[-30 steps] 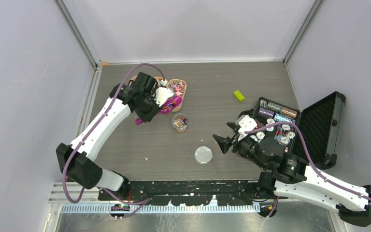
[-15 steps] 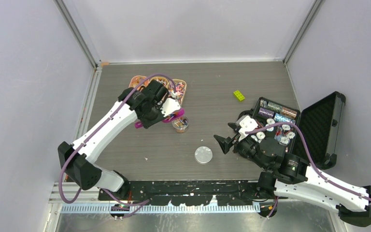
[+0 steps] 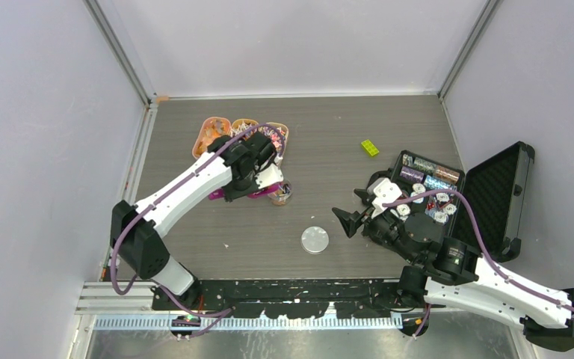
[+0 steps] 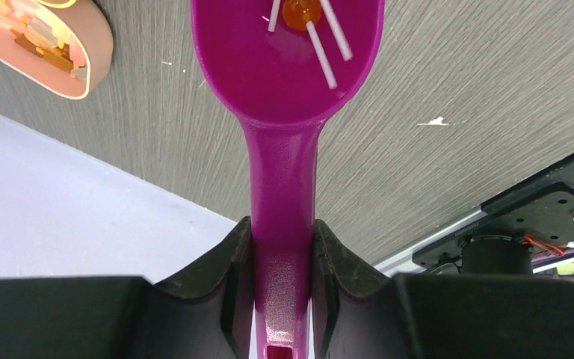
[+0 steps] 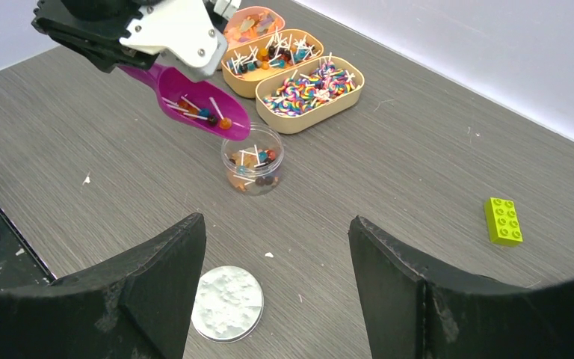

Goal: Pack the candies
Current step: Place the fake candies in the packing bottle.

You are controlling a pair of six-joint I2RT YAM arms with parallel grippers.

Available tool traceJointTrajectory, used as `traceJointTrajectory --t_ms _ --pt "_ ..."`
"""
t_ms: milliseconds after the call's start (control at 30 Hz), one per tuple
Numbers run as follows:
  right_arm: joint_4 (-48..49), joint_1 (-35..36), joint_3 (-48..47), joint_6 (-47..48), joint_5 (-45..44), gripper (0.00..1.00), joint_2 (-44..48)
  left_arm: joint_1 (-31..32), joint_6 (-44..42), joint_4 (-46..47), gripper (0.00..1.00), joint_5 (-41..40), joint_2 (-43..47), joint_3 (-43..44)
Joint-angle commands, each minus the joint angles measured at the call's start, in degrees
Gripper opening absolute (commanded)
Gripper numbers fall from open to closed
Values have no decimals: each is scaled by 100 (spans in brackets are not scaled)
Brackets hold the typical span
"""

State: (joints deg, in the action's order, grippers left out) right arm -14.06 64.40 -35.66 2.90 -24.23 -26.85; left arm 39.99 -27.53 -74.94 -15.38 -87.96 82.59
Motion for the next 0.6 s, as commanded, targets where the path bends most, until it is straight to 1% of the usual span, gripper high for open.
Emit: traceJointTrajectory --t_ms 0,200,567 --pt "97 43 -238 36 -108 74 127 127 -47 -228 0 -436 -112 295" --pt "106 44 -232 53 -104 75 137 463 -56 -461 0 -1033 -361 378" --pt "141 44 -231 115 -112 75 119 555 -58 -551 0 -1413 -601 504"
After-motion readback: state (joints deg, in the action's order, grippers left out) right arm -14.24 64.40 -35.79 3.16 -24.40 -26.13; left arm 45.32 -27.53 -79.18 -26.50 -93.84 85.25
